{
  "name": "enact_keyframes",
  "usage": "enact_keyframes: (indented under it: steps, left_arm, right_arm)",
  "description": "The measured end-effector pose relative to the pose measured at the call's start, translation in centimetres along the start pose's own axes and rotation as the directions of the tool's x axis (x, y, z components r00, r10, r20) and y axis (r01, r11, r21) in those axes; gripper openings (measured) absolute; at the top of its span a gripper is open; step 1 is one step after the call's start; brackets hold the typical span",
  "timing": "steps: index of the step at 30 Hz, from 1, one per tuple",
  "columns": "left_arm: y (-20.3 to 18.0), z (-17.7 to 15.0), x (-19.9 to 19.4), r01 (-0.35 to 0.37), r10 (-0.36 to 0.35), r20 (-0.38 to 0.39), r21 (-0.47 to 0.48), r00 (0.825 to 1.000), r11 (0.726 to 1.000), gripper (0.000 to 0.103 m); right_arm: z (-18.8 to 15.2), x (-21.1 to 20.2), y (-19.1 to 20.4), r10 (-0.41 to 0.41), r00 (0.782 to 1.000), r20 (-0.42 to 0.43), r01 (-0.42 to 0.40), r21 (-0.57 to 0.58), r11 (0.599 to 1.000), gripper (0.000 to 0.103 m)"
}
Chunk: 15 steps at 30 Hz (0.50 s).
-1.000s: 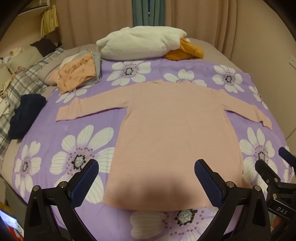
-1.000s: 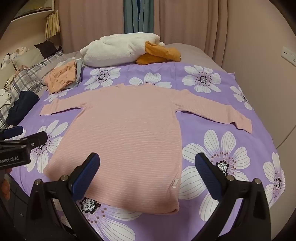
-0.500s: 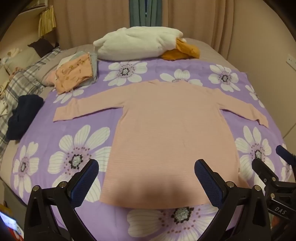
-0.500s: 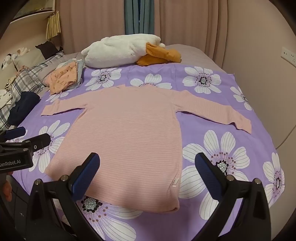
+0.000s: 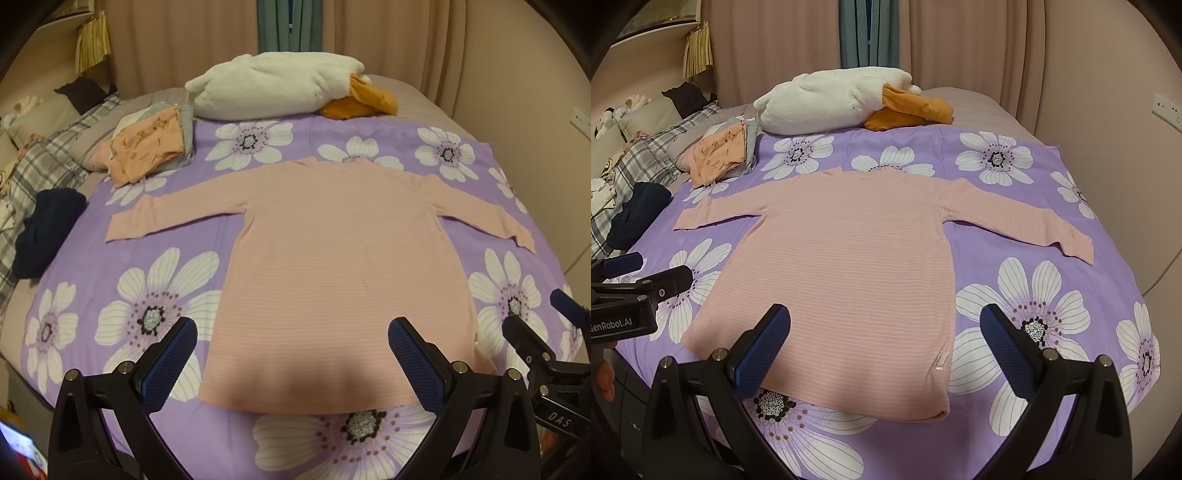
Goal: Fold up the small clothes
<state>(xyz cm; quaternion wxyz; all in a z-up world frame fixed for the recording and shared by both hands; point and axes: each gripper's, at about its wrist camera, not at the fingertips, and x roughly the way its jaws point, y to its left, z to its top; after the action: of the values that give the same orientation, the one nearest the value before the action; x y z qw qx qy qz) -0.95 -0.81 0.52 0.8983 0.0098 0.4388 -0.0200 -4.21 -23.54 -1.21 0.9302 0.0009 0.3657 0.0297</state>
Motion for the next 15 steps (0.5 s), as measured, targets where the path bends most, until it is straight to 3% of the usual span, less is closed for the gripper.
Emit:
enact_keyframes:
  steps: [15]
  left_arm:
    - [-0.36, 0.05, 0.08, -0.004, 0.004, -0.001, 0.011, 1.0, 1.0, 0.102]
  right_arm:
    - [0.02, -0.52, -0.01, 0.003, 1.0, 0.005, -0.003, 0.002, 1.0, 0.103]
